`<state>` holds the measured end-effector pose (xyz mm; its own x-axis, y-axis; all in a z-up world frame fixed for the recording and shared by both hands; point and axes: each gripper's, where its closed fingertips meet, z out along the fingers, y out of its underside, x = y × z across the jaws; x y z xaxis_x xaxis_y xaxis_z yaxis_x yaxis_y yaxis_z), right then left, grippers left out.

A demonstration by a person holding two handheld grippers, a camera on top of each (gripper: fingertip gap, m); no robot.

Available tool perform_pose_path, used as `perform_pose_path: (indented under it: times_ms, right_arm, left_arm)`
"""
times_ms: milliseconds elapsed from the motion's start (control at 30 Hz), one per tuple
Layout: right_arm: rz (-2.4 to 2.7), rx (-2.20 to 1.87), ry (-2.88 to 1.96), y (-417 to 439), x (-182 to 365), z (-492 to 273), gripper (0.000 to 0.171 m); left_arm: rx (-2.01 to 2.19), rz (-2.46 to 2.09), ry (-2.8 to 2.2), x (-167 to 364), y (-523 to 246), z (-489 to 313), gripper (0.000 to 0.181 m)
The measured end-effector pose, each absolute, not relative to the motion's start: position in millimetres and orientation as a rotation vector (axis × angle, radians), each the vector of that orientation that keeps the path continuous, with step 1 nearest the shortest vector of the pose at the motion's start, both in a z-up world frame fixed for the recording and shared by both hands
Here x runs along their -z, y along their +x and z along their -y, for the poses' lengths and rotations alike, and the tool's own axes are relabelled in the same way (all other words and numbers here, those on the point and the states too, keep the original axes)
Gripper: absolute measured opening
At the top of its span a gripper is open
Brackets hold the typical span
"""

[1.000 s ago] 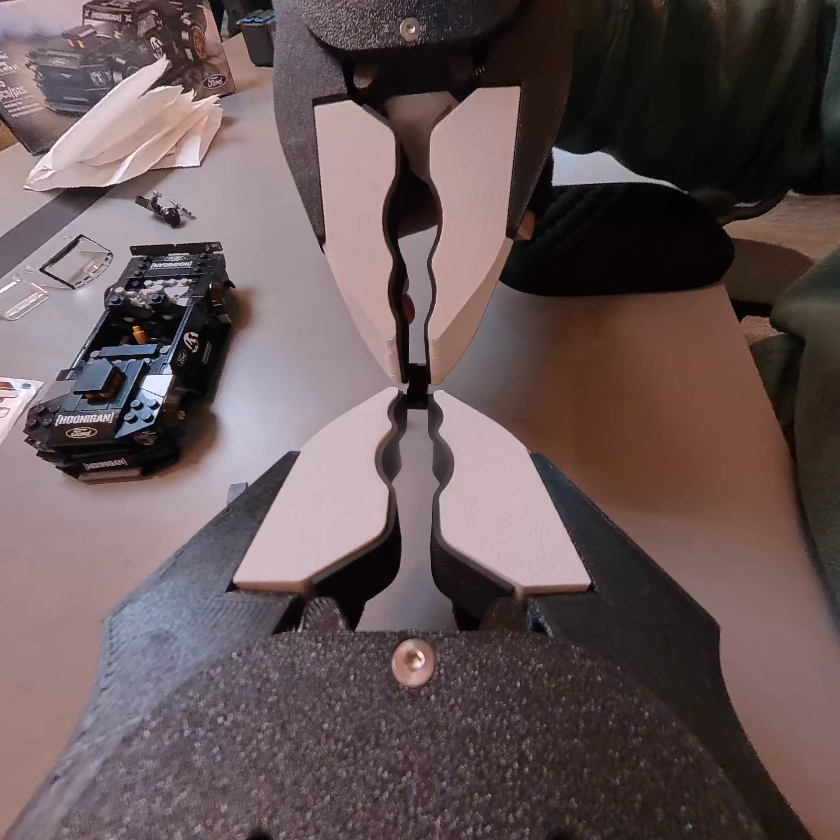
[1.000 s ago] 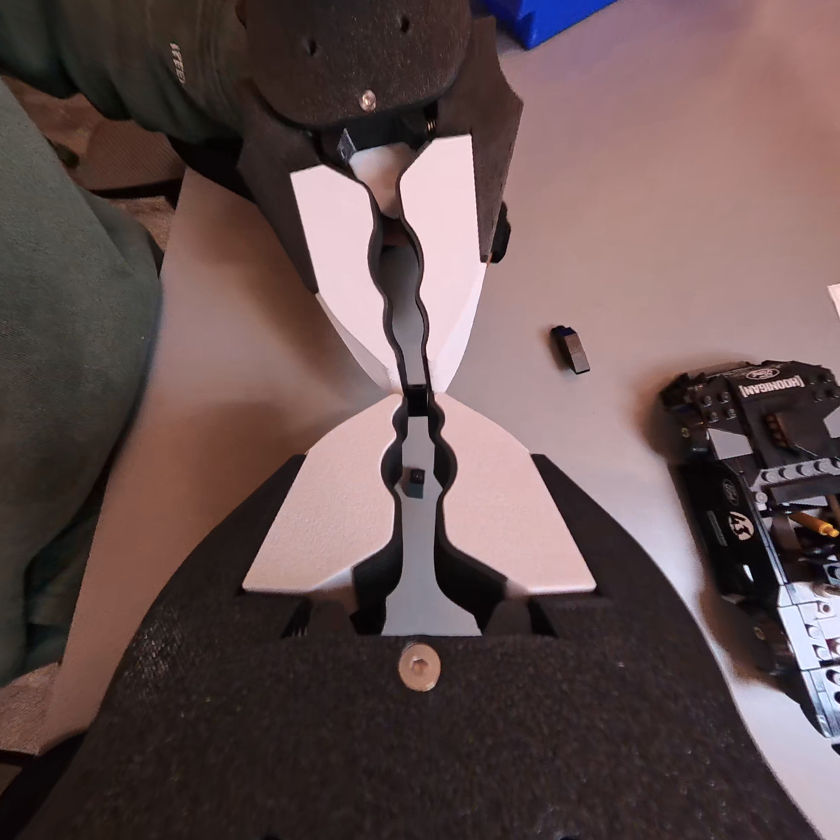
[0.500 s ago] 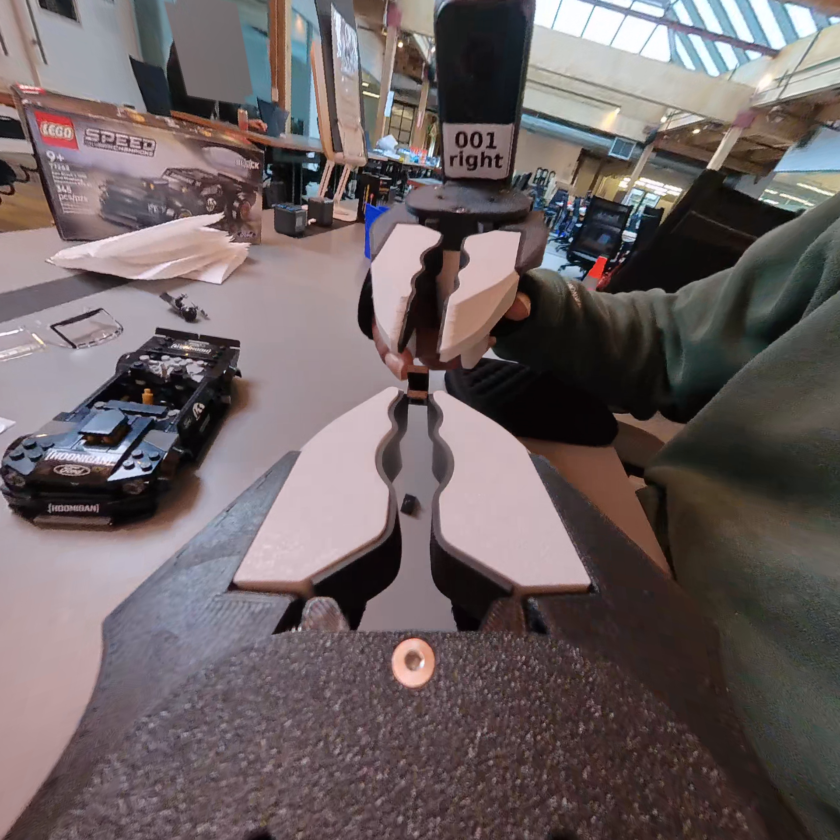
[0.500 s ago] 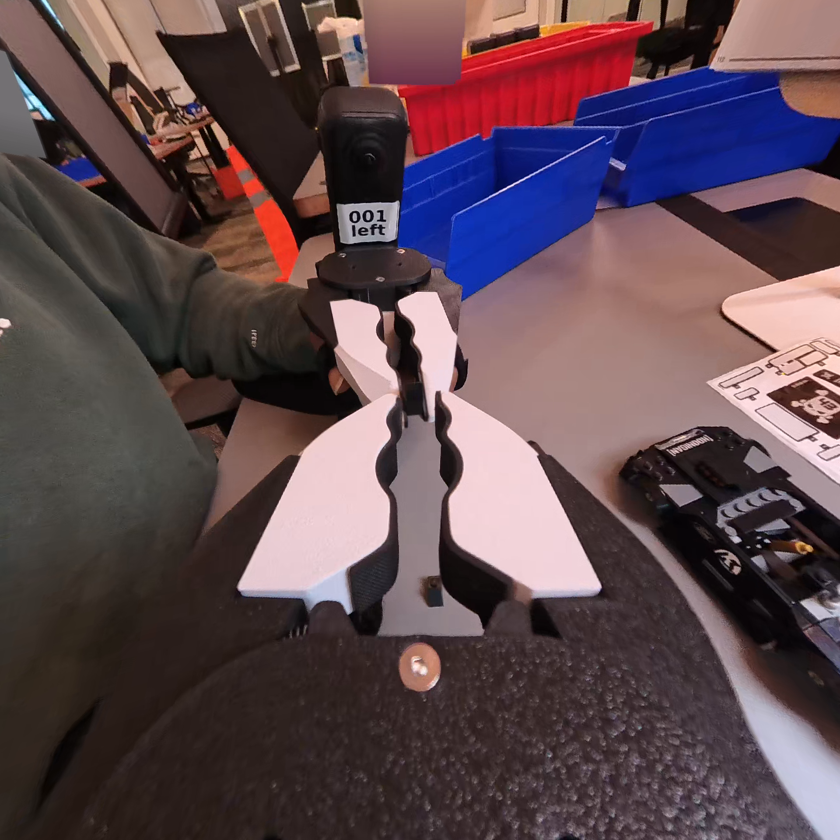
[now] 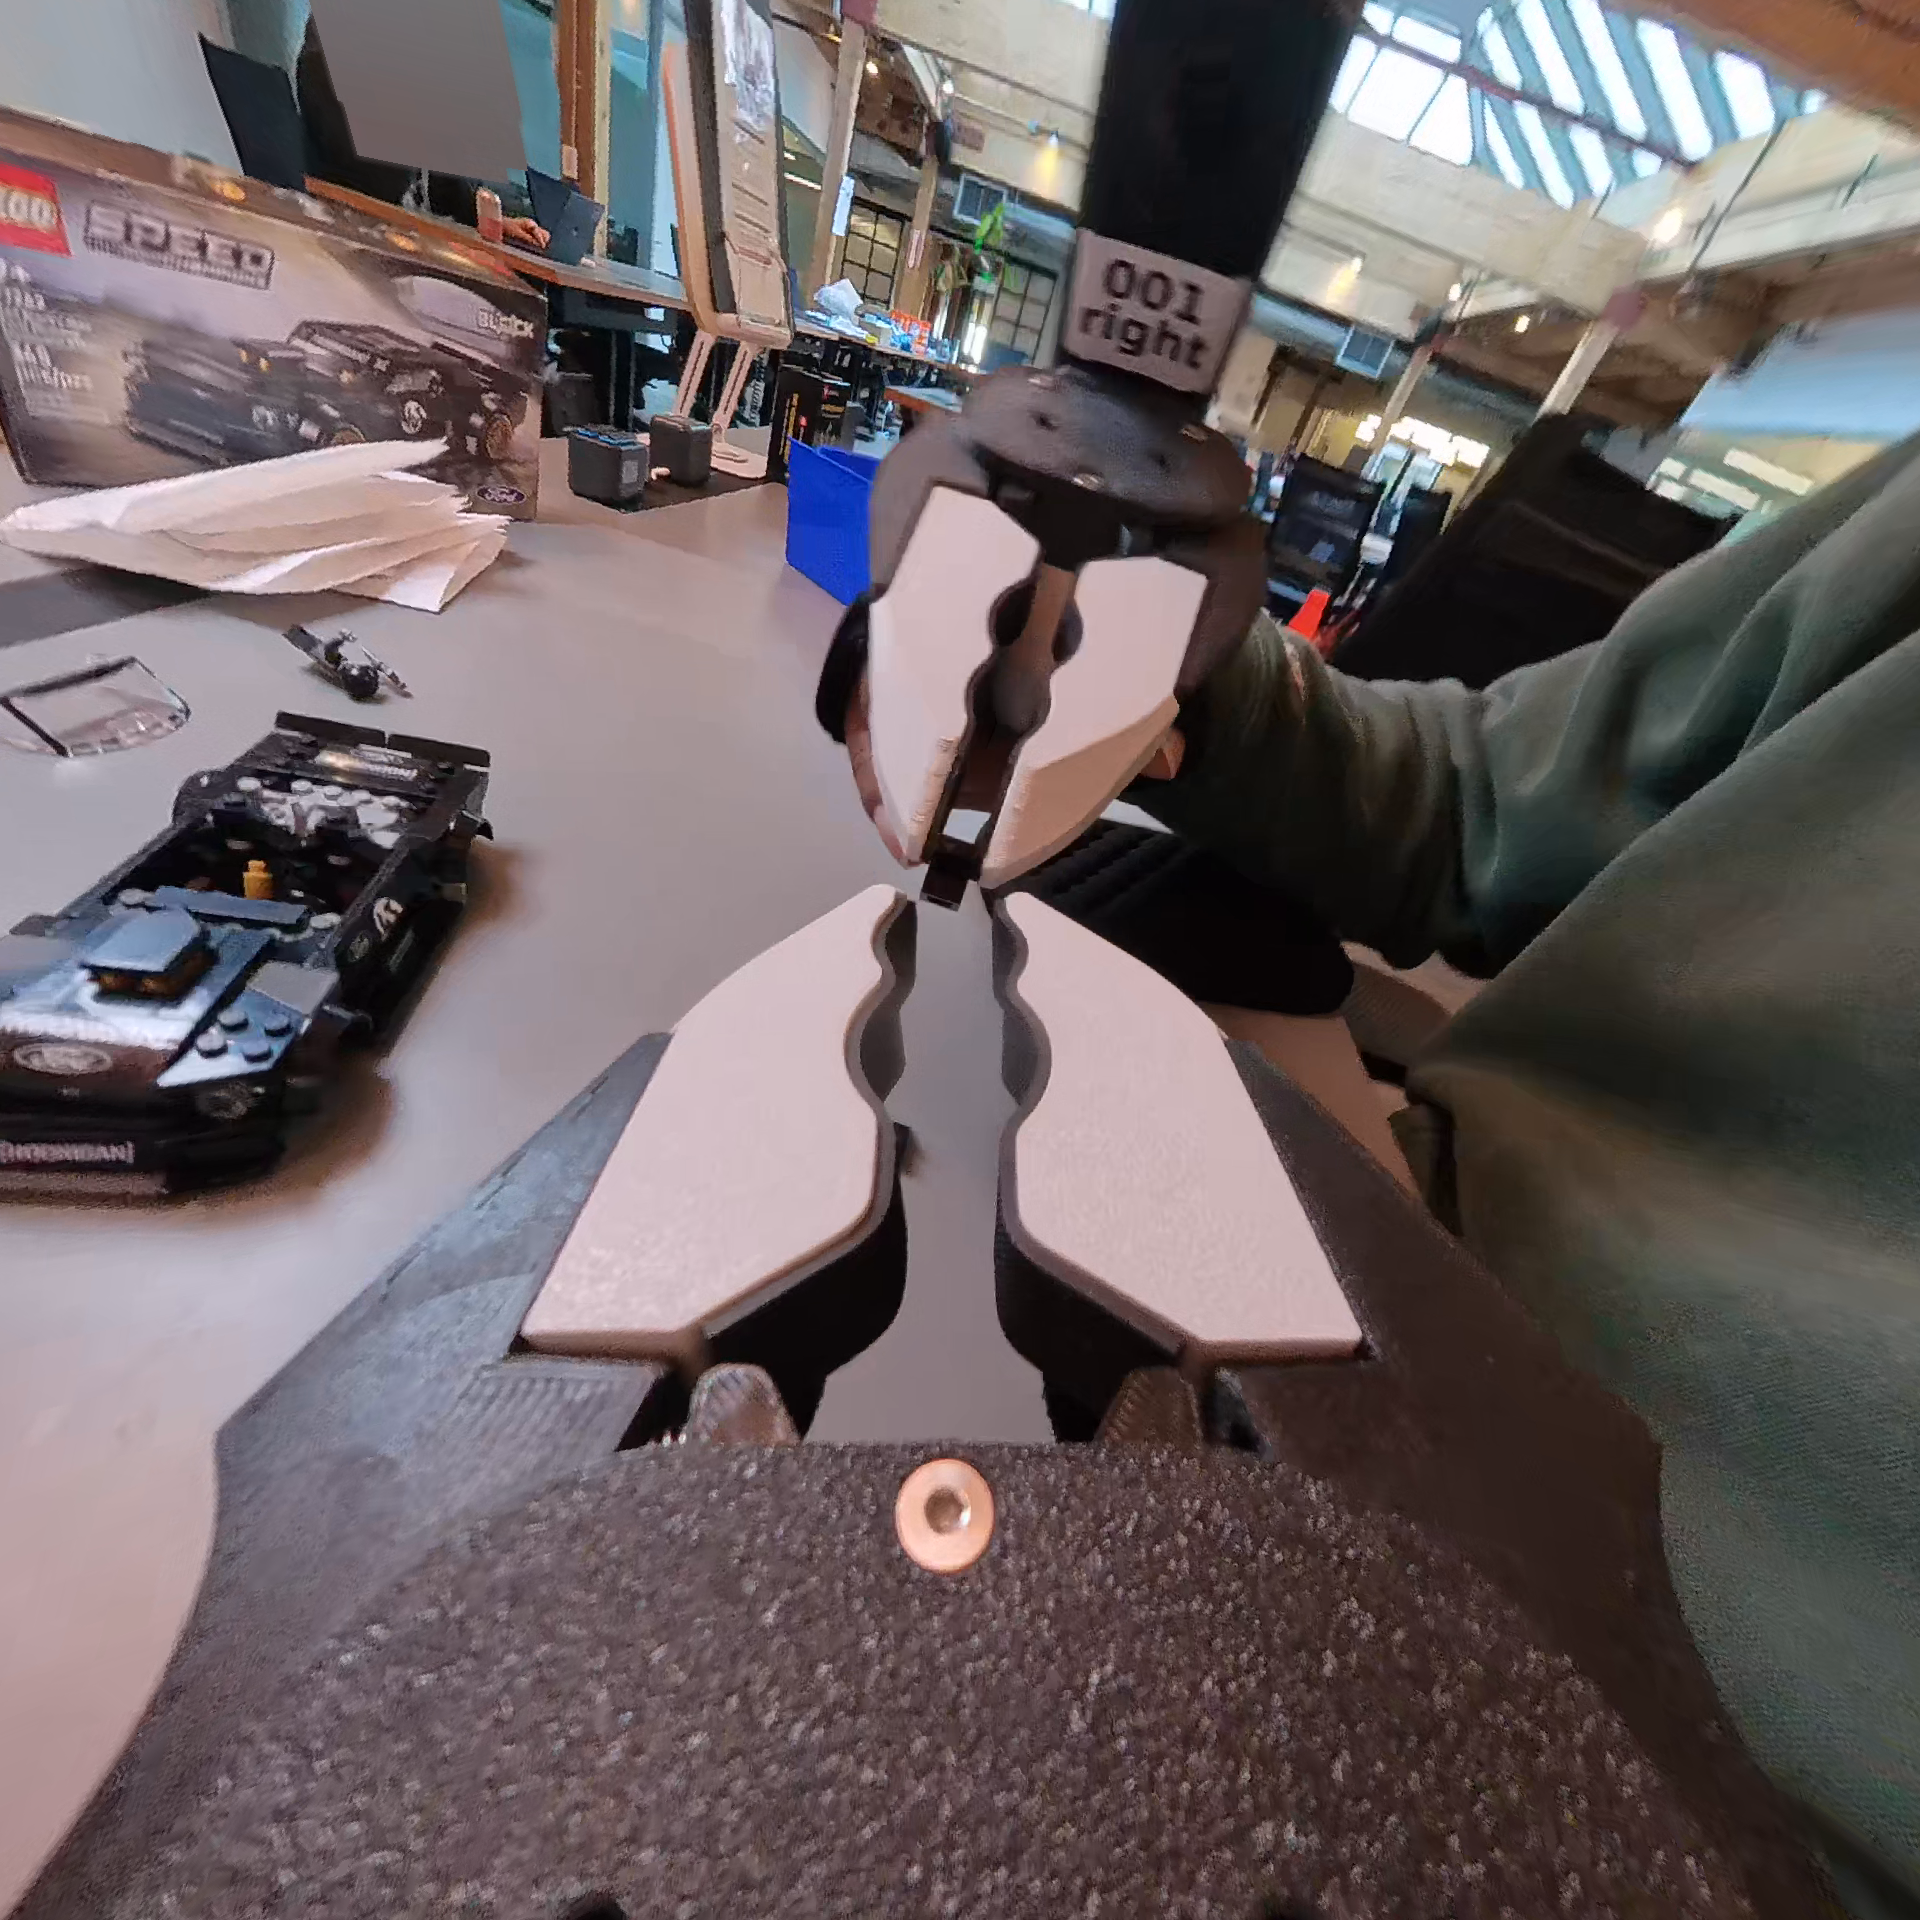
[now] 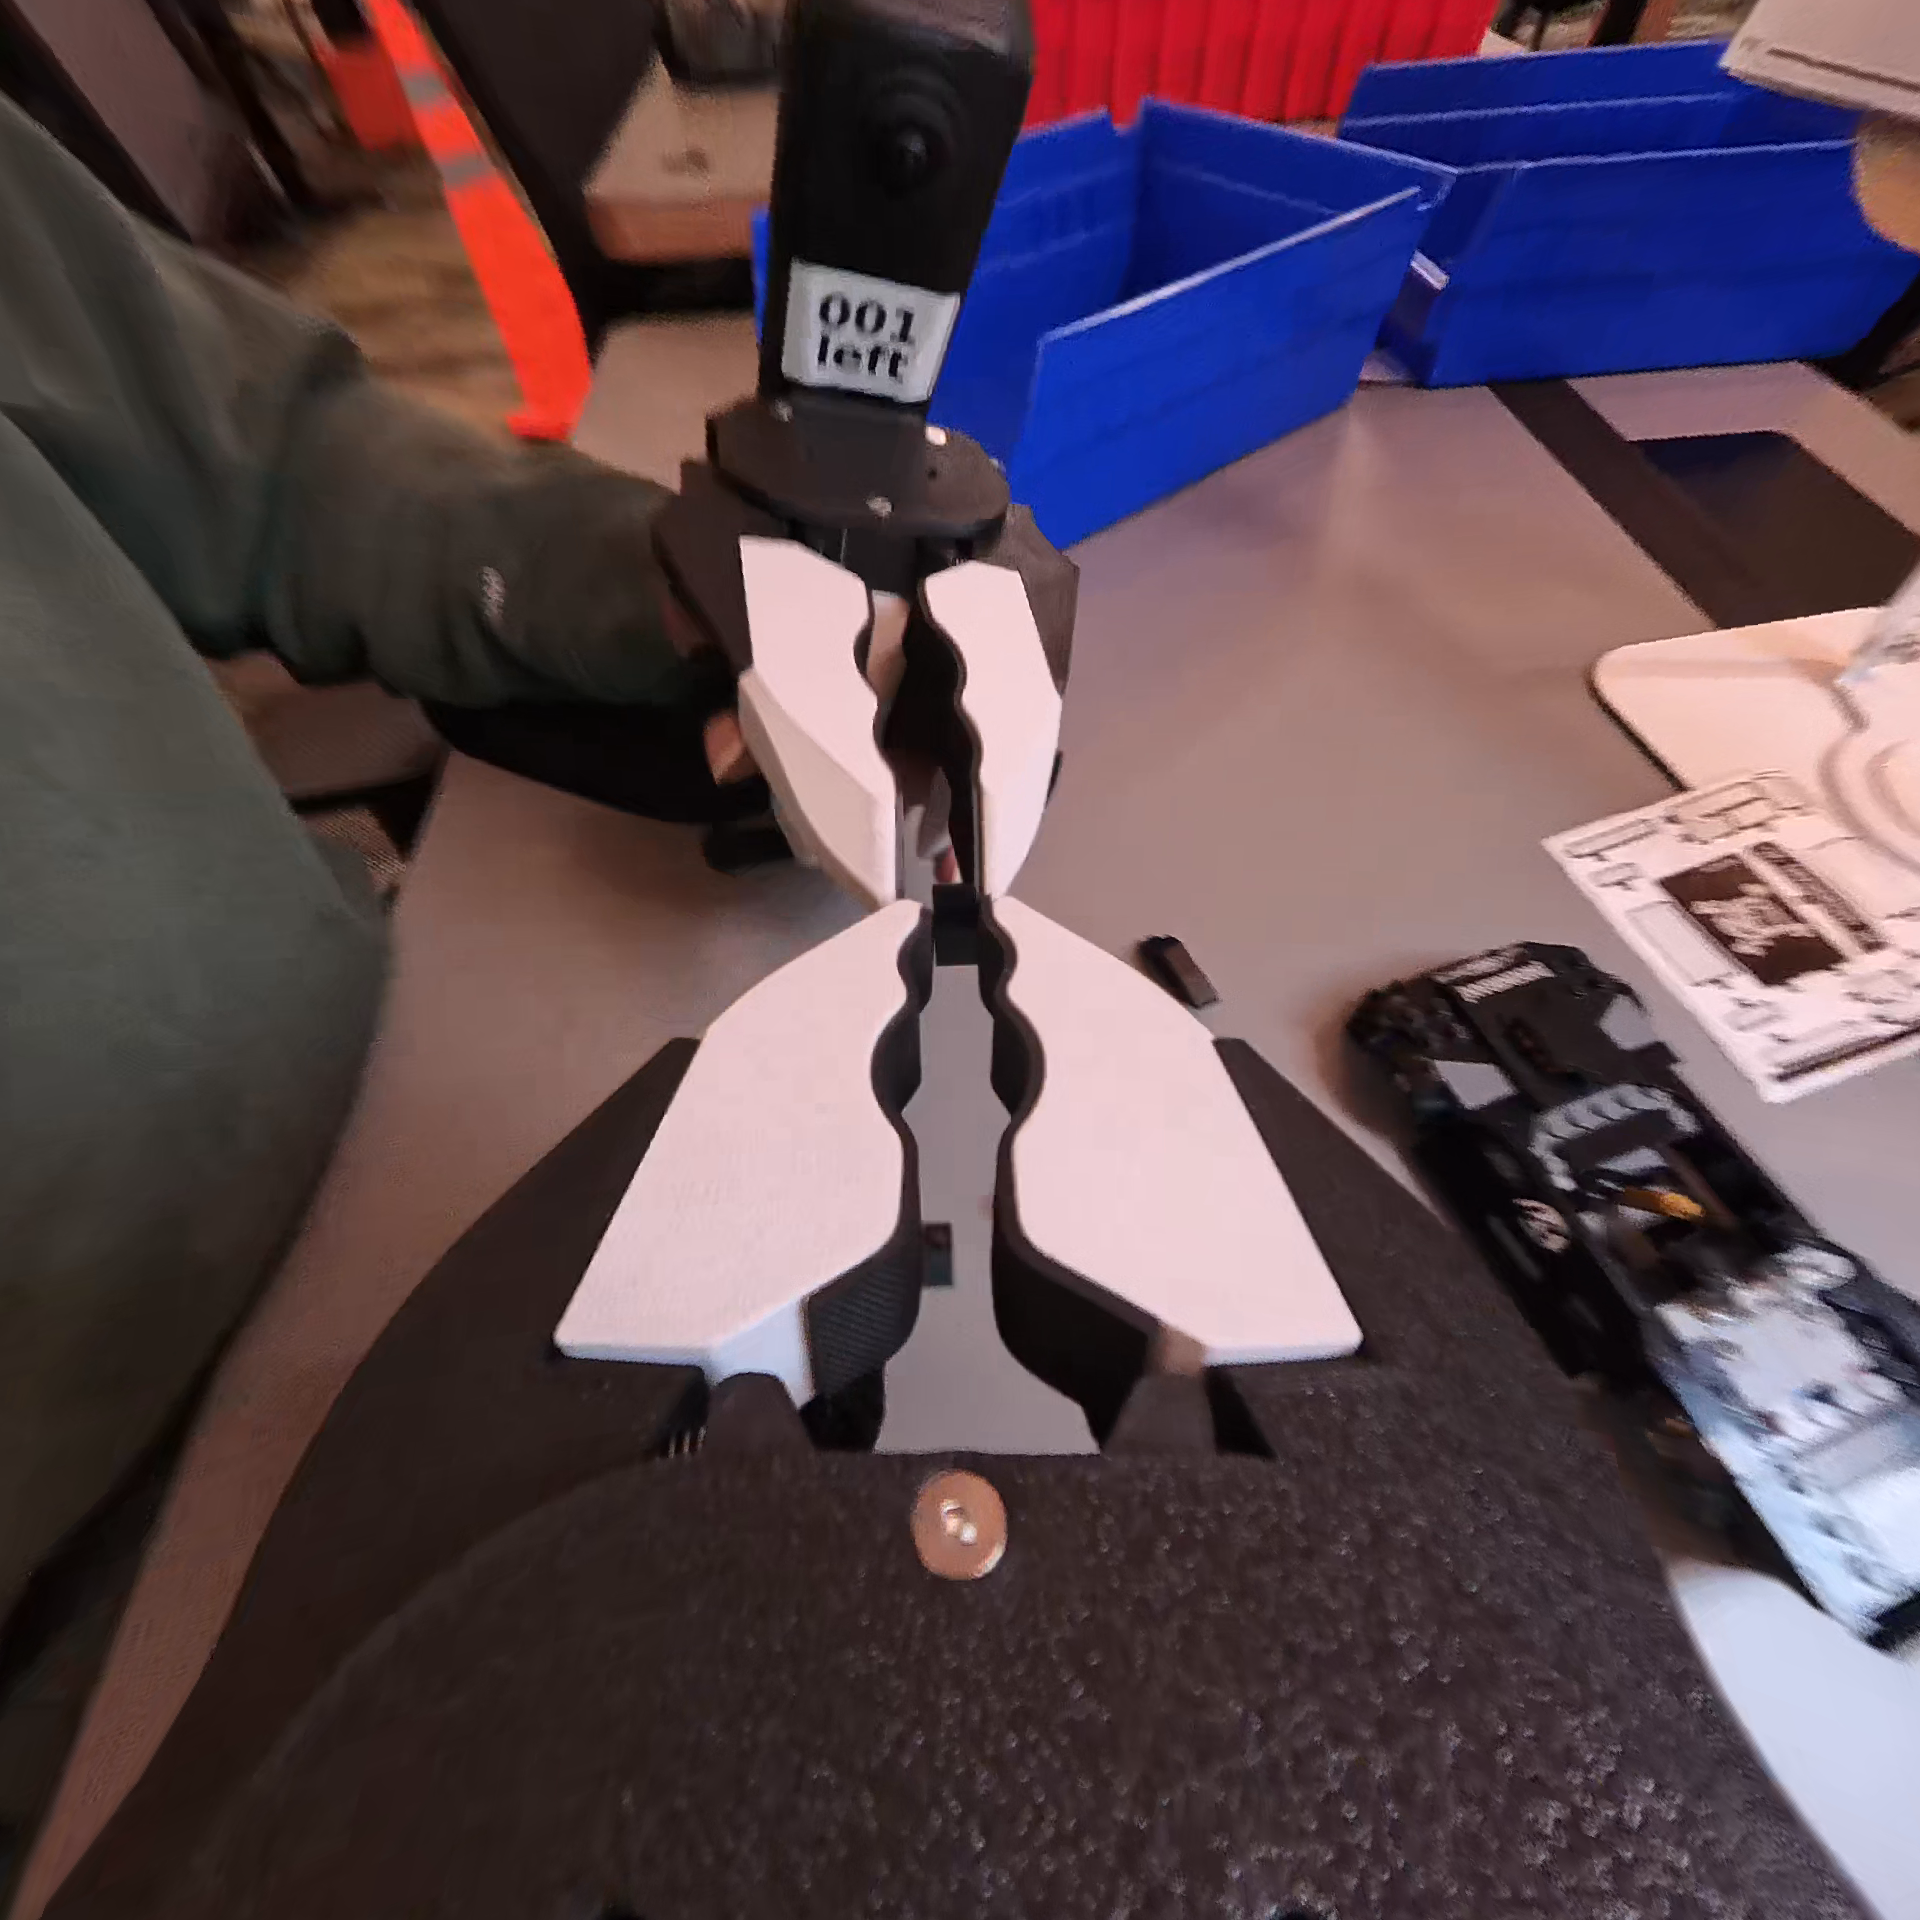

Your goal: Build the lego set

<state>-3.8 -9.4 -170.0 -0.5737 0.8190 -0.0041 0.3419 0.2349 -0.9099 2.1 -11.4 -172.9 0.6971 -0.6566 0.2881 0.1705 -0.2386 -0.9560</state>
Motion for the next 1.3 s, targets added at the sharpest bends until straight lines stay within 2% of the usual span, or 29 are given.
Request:
perform_pose_path:
  times_ms: [200,400,567,767,1300]
  right_arm:
    - [2.118,-0.866,-0.930,-6.9,189.6,5.6,0.008]
    - [2.139,-0.710,-0.857,-10.4,199.0,9.6,0.008]
    - [2.125,-0.688,-0.841,-10.4,200.2,9.9,0.008]
    - [2.108,-0.845,-0.902,-3.8,199.3,5.0,0.014]
    - [2.101,-0.792,-0.858,-6.3,208.2,4.1,0.008]
  left_arm:
    - [1.117,-0.175,-1.720,182.4,1.6,7.6,0.014]
    - [1.189,-0.087,-1.781,194.1,-0.9,5.2,0.010]
    - [1.208,-0.083,-1.792,195.8,0.0,6.2,0.005]
    - [1.274,-0.038,-1.782,195.0,-0.3,5.9,0.003]
    - [1.400,0.082,-1.769,198.6,1.9,3.3,0.004]
